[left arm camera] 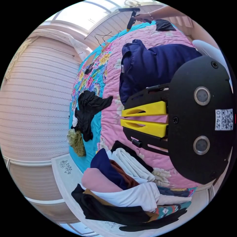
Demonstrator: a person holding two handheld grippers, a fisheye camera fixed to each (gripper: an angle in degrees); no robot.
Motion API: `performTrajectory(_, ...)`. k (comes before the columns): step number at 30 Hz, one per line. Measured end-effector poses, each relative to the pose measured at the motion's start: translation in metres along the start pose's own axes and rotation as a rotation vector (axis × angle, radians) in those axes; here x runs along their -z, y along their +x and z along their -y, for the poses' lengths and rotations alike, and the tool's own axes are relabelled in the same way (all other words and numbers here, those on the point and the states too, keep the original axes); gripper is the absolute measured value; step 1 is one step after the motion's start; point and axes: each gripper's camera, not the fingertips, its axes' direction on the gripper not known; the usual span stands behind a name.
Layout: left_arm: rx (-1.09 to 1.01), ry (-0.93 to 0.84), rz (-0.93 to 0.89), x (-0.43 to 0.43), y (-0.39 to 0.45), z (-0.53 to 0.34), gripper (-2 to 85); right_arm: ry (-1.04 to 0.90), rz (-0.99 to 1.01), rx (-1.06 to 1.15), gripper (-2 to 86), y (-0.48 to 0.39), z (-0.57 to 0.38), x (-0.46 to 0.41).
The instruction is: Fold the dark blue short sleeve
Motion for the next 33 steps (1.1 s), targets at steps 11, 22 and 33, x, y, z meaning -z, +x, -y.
performTrajectory(11, -0.038, -0.376, -0.371, -0.022, 0.031, -0.267, 6.9, -0.334, 0.247, -0.058, 8.8, 0.001, -0.266, -0.048)
performTrajectory(22, -0.026, -0.478, -0.344, -0.093, 0.062, -0.292, -0.3, -0.305, 0.265, -0.161, 1.7, -0.026, -0.286, -0.056)
performTrajectory(33, -0.117, -0.515, -0.345, -0.11, 0.084, -0.313, -0.9, -0.337, 0.205, -0.162, 0.7, -0.034, -0.301, -0.042)
